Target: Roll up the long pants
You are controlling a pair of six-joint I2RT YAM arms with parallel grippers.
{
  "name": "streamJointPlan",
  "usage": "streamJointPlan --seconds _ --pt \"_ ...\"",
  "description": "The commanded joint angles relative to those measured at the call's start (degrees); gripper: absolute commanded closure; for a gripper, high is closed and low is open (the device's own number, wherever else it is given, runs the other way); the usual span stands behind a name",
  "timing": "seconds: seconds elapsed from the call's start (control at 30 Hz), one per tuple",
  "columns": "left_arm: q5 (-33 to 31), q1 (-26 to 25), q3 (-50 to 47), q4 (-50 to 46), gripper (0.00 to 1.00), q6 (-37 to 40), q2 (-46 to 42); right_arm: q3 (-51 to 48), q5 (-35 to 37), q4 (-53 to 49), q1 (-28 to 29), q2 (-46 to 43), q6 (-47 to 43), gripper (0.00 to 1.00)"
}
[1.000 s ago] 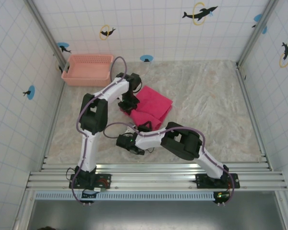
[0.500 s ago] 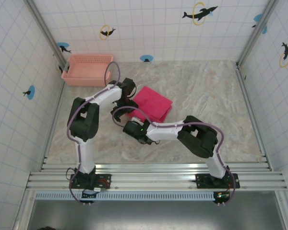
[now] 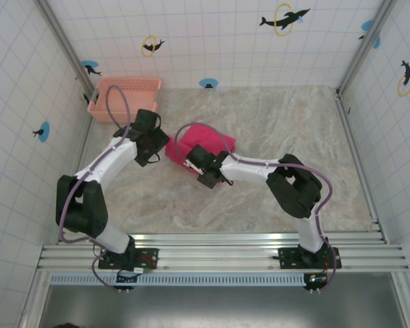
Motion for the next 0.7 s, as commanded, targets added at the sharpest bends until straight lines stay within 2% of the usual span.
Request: streamJointPlan --seconds 0.0,0.1,0.27,0.47,0.57,0.67 --pt "-2.0 1.1 -0.1 6.6 0.03 4.7 -3.2 -2.0 -8.8 -12.5 -2.5 7.6 1.6 1.0" --pt "0.5 1.0 -1.6 9.4 0.03 5.1 -6.1 -0.4 -9.6 -14.2 -3.9 8.9 1.8 1.0" --pt "4.5 -1.3 -11.0 20.3 0.03 2.7 -10.9 0.4 -11.8 -14.8 -5.9 9.2 2.0 1.0" --pt "9.0 -2.0 -28.7 52.2 0.03 -5.6 -10.9 0.3 -15.5 -14.0 -7.8 8.6 1.9 1.0" --pt "10.7 -2.2 -33.1 68.4 0.03 -9.4 -5.9 -0.1 -16.7 -13.7 -7.9 8.4 1.7 1.0" --pt "13.0 -2.9 -33.3 78.3 0.03 -11.4 -0.1 -0.5 -17.2 -13.6 -7.9 8.4 1.6 1.0"
